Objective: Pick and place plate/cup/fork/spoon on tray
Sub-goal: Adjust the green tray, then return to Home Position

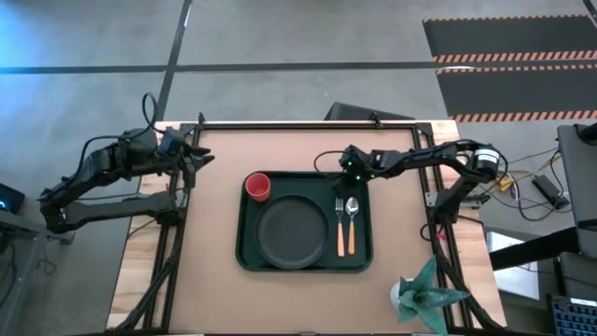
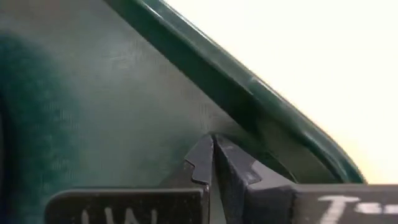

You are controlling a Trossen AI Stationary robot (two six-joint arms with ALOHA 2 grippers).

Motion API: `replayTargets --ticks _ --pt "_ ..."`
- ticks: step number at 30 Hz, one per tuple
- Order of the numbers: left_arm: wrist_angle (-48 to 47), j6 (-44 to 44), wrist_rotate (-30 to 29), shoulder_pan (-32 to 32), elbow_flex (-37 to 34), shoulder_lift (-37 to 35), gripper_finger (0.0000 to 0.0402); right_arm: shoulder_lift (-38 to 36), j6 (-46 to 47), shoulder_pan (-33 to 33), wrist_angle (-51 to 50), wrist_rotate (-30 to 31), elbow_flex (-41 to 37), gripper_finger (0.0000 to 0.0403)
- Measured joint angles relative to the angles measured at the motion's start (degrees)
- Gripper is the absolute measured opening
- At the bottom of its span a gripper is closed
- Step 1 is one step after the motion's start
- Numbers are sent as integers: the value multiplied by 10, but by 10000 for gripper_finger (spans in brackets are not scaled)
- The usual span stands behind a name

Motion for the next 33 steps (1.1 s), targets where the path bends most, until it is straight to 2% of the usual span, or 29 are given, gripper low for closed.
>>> replayTargets --ticks 12,22,28,33 --pt "0 0 0 0 0 0 116 -19 -45 -58 0 -12 0 8" --pt "0 0 0 0 0 0 116 -29 -46 -47 9 -24 0 8" --pt "0 0 0 0 0 -3 116 -77 -57 -32 22 -16 0 8" --pt "5 -43 2 0 0 -1 116 -138 -66 -15 22 31 0 8"
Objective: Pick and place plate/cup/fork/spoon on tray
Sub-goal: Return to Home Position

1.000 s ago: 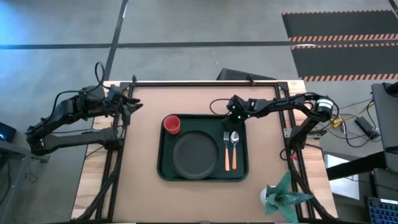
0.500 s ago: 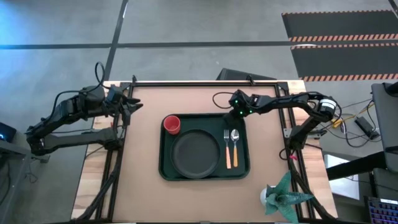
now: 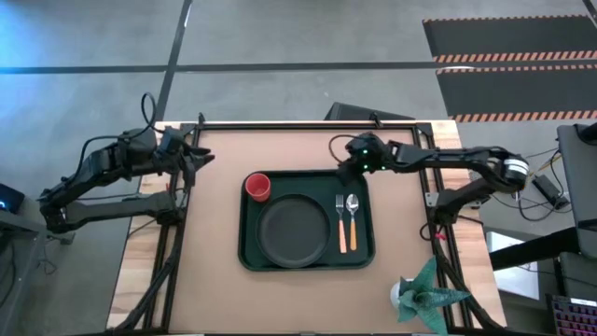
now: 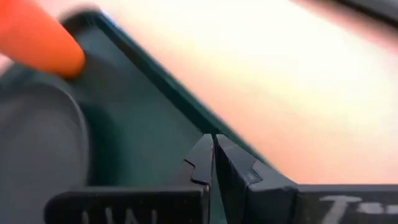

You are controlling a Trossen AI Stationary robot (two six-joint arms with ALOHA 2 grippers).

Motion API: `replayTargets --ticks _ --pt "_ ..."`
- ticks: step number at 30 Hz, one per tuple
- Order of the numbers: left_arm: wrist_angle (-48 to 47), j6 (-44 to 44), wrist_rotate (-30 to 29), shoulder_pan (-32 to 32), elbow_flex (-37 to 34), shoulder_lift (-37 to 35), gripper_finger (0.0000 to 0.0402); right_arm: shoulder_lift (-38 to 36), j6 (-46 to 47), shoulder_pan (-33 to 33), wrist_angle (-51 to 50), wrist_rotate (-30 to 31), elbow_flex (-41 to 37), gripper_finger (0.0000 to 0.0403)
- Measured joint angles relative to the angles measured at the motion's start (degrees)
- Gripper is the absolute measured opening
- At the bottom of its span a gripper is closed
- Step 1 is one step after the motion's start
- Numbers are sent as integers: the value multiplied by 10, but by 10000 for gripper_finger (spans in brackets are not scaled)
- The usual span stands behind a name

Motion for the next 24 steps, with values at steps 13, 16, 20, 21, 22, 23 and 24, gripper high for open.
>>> replayTargets --ticks 13,16,20,21,22,23,24 --pt "15 -45 25 0 -17 23 116 -212 62 26 5 -30 0 9" --pt "68 4 66 -1 -24 24 116 -255 65 27 5 -68 0 9" --pt "135 60 141 -2 -31 8 116 -301 26 28 5 -142 0 9" --pt "139 62 153 -4 -33 1 116 -310 7 30 3 -160 0 9" --pt "138 62 159 -6 -36 -7 116 -319 -11 32 -1 -174 0 9" --pt "134 60 160 -9 -40 -17 116 -330 -31 35 -11 -180 0 9" --pt "133 59 160 -12 -45 -28 116 -341 -47 37 -26 -182 0 9"
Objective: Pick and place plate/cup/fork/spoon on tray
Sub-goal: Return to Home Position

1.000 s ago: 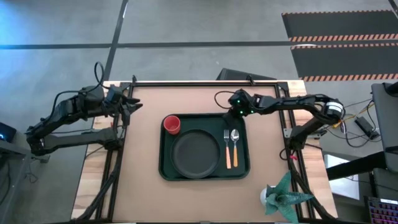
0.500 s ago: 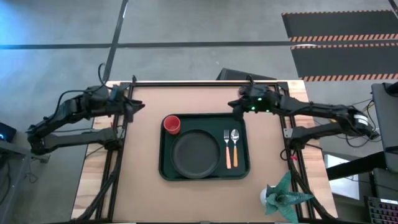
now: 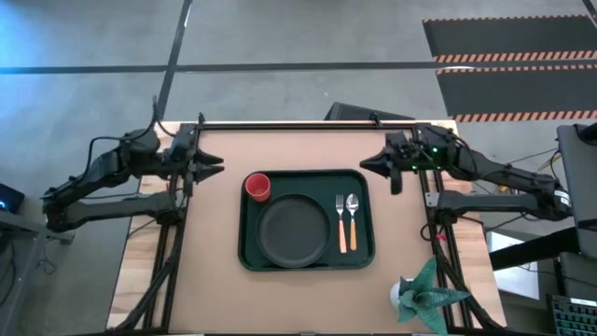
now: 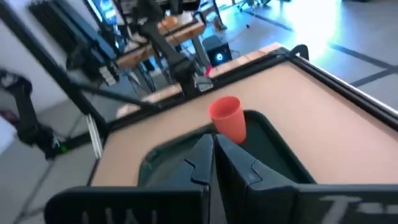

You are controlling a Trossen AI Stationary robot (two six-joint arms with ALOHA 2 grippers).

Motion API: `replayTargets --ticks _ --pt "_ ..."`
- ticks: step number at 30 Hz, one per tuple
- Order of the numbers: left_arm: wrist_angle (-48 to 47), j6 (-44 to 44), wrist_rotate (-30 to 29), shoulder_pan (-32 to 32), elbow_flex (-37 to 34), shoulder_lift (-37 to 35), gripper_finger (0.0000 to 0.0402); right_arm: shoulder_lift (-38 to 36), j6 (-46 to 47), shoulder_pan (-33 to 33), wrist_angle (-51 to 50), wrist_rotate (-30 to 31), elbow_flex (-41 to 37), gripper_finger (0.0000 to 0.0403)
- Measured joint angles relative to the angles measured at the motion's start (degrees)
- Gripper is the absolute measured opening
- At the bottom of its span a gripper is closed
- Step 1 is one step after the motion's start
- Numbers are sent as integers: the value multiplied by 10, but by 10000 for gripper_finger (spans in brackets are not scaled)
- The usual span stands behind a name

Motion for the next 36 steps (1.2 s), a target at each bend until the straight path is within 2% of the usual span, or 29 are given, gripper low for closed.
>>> replayTargets --ticks 6,14,19,24,32,36 --pt "32 -1 2 -21 -55 -83 116 -70 -26 2 -86 26 -9 9" --pt "113 -1 2 -27 -145 -155 116 -160 -28 4 -37 24 -80 9" --pt "151 29 14 -28 -187 -164 116 -197 -19 16 15 21 -152 9" --pt "240 49 17 -30 -249 -165 116 -224 -18 23 99 27 -219 9" --pt "436 46 17 -52 -370 -128 116 -236 -8 27 166 56 -297 9" --pt "470 44 13 -68 -397 -107 116 -236 -13 27 182 65 -317 9"
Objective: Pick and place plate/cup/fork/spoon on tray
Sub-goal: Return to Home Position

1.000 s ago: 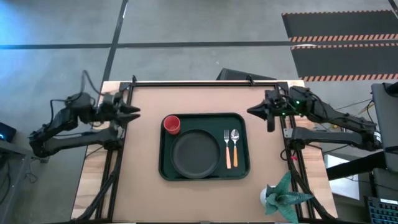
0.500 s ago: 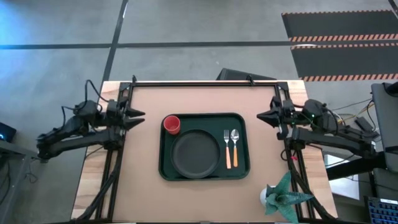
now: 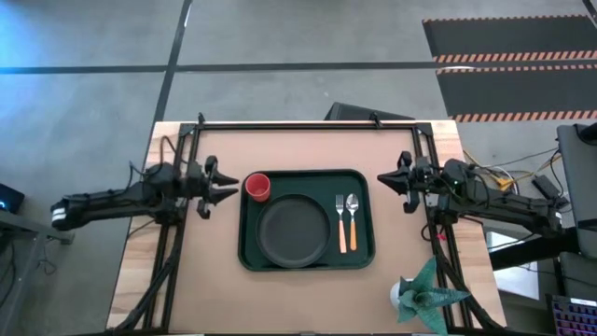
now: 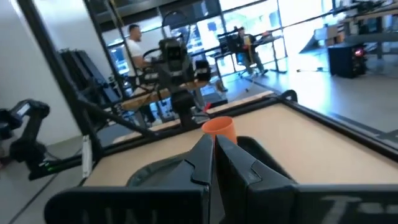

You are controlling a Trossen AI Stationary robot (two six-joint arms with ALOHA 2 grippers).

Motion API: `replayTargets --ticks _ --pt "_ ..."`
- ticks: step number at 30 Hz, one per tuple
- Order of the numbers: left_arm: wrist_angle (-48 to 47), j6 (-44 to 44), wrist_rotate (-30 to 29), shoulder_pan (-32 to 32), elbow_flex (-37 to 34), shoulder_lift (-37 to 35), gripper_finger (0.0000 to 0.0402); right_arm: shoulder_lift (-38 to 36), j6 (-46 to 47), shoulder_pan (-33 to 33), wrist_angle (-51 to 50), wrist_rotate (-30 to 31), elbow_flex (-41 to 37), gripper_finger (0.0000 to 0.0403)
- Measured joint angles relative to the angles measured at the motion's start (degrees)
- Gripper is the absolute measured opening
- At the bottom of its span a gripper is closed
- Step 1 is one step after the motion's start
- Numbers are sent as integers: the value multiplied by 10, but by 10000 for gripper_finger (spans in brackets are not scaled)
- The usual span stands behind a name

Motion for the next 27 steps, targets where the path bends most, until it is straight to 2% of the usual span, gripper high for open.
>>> replayTargets --ticks 11,15,21,25,27 --pt "1 5 -69 -24 -2 52 116 0 1 0 13 12 17 9" --pt "7 0 -77 -24 0 63 116 0 41 0 12 12 28 9" --pt "42 -85 -78 -23 1 64 116 0 -10 0 13 11 36 9" --pt "41 3 -25 -30 1 48 116 0 -49 0 14 10 27 9" --pt "41 38 -16 -35 1 37 116 0 -60 0 17 10 22 9"
